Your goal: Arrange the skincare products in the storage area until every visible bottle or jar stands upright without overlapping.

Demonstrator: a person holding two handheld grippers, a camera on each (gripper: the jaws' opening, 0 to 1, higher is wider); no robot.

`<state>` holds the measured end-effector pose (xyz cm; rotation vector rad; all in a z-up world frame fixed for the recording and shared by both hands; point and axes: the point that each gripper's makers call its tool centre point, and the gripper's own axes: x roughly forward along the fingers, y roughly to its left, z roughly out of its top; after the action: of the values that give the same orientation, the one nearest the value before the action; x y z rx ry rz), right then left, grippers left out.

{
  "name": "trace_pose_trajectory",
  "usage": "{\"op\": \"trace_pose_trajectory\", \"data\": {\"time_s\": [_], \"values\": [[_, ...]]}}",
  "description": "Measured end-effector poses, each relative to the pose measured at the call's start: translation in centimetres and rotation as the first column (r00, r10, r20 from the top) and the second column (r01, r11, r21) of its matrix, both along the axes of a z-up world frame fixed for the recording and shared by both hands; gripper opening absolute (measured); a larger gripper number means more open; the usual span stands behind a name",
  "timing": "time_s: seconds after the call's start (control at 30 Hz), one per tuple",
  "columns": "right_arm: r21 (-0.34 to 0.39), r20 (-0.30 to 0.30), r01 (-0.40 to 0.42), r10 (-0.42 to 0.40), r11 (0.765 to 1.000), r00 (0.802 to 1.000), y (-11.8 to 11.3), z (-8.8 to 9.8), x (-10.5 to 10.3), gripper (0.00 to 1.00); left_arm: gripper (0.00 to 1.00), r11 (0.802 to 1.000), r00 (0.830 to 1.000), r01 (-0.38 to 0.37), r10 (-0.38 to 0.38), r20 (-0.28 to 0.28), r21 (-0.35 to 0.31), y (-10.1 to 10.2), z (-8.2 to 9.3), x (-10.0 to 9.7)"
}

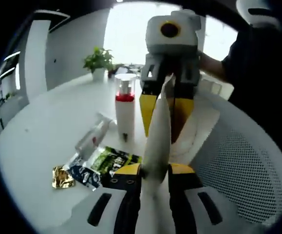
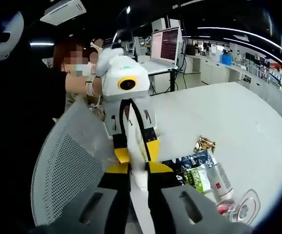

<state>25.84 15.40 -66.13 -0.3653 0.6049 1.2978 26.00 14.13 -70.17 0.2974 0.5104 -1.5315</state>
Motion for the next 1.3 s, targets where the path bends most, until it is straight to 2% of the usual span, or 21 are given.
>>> {"op": "trace_pose_trajectory", "data": {"time_s": [0.13, 0.23, 0.37, 0.5, 0.67, 0.77, 1.17, 1.3], "values": [[-0.039, 0.007, -0.03, 0.03, 0.999, 1.0, 0.1, 0.3, 0.1, 0.13, 0.17, 1.0, 1.0, -0.005, 0.005, 0.004, -0.005, 0.1, 0.0, 0.2], [-0.055, 0.006, -0.041, 0.042, 0.998, 0.999, 0.1, 1.2, 0.4, 0.12, 0.15, 1.0, 1.0, -0.003, 0.003, 0.027, 0.002, 0.0, 0.1, 0.3], [-0.101, 0.038, -0.094, 0.099, 0.99, 0.994, 0.3, 2.9, 0.9, 0.1, 0.15, 1.0, 0.999, -0.014, 0.014, 0.033, 0.002, -0.2, 0.1, 0.7], [-0.212, 0.038, -0.152, 0.164, 0.965, 0.986, -0.2, 2.8, 1.2, 0.09, 0.14, 1.0, 0.998, -0.02, 0.019, 0.051, 0.01, -0.6, 0.1, 1.1], [-0.273, 0.019, -0.202, 0.215, 0.941, 0.976, 0.1, 3.2, 1.6, 0.07, 0.14, 1.0, 0.997, -0.02, 0.019, 0.079, 0.018, -0.8, 0.0, 1.5], [-0.352, 0.012, -0.245, 0.266, 0.903, 0.964, 0.0, 3.0, 1.8, 0.07, 0.14, 1.0, 0.997, -0.026, 0.025, 0.074, 0.012, -0.9, 0.0, 2.0], [-0.432, -0.021, -0.286, 0.308, 0.855, 0.951, -0.1, 3.0, 4.2, 0.06, 0.13, 0.999, 0.995, -0.053, 0.053, 0.084, -0.001, -1.5, 0.0, 3.8], [-0.452, 0.001, -0.281, 0.316, 0.847, 0.949, -0.5, 3.0, 5.0, 0.05, 0.13, 0.999, 0.994, -0.053, 0.052, 0.101, 0.008, -1.8, 0.0, 4.6]]}}
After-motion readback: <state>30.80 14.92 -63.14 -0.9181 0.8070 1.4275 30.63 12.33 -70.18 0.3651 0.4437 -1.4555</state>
